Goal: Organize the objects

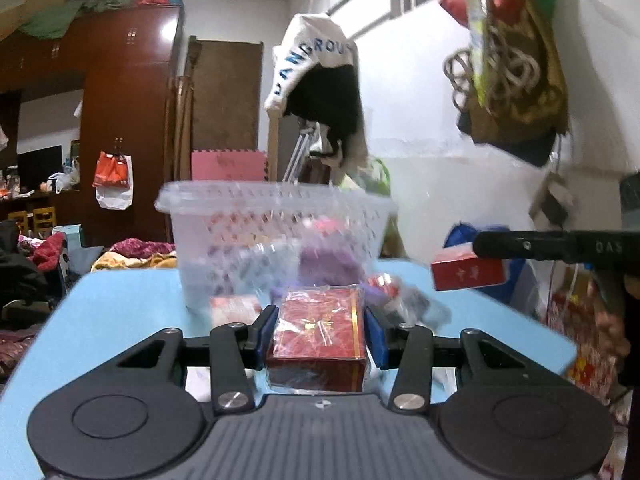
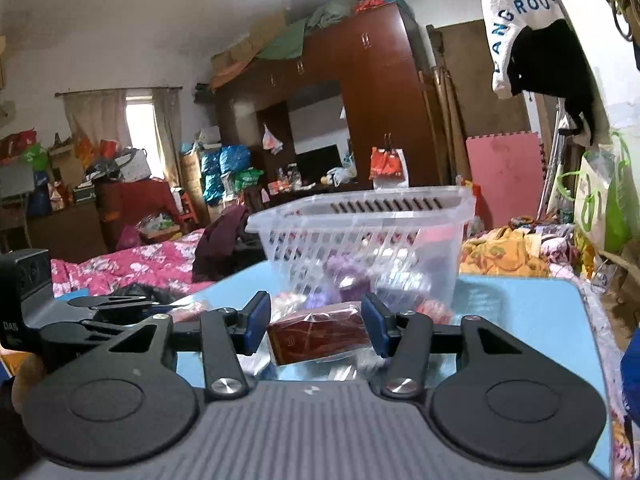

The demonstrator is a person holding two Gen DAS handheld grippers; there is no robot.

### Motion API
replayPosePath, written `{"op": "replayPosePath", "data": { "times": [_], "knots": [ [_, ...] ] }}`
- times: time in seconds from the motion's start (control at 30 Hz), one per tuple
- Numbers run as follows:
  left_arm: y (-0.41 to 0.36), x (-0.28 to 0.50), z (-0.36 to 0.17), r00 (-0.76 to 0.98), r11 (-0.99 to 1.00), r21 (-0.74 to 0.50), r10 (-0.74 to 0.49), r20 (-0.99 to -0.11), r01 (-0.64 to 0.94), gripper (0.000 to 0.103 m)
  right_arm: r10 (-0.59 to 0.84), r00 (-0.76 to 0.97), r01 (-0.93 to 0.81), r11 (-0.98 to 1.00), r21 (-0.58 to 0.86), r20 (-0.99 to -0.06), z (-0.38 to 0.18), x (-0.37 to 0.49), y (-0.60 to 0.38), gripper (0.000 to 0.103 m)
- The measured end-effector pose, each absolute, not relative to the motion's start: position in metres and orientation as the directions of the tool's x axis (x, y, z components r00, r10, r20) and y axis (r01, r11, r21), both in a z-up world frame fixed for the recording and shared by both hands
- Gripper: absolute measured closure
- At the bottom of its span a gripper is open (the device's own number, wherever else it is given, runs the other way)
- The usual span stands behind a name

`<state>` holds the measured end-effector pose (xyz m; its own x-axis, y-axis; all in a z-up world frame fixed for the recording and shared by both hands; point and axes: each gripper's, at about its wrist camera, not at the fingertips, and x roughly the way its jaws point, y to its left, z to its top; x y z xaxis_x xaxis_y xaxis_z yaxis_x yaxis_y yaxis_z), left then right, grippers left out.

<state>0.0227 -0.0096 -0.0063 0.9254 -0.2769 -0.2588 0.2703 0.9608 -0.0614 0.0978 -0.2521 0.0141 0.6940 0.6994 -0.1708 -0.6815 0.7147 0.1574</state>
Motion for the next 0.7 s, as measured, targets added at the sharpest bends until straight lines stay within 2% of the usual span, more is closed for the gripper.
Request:
{"op": "replayPosePath", "data": {
  "times": [0.17, 0.27, 0.33, 0.4, 0.6, 0.7],
  "knots": [
    [-0.009, 0.062, 0.051, 0.953, 0.972, -0.048, -0.236, -0.192, 0.231, 0.053, 0.665, 0.739, -0.657, 0.747, 0.103, -0.108, 0.063, 0.128, -0.236, 0.049],
    [-0.010, 0.099, 0.086, 0.965, 0.981, -0.047, -0.191, -0.180, 0.186, 0.053, 0.642, 0.759, -0.636, 0.767, 0.086, -0.108, 0.089, 0.159, -0.218, 0.049],
    [-0.009, 0.133, 0.102, 0.963, 0.985, -0.066, -0.170, -0.208, 0.159, 0.053, 0.619, 0.773, -0.615, 0.785, 0.076, -0.135, 0.098, 0.183, -0.205, 0.049],
    [-0.007, 0.171, 0.108, 0.949, 0.987, -0.091, -0.154, -0.274, 0.134, 0.053, 0.591, 0.789, -0.590, 0.805, 0.062, -0.169, 0.100, 0.207, -0.193, 0.049],
    [-0.004, 0.229, 0.089, 0.910, 0.988, -0.125, -0.131, -0.393, 0.088, 0.051, 0.527, 0.805, -0.545, 0.838, 0.010, -0.272, 0.077, 0.242, -0.176, 0.049],
    [-0.002, 0.248, 0.079, 0.878, 0.993, -0.094, -0.107, -0.466, 0.071, 0.018, 0.514, 0.810, -0.535, 0.845, 0.002, -0.284, 0.072, 0.245, -0.173, 0.047]
  ]
}}
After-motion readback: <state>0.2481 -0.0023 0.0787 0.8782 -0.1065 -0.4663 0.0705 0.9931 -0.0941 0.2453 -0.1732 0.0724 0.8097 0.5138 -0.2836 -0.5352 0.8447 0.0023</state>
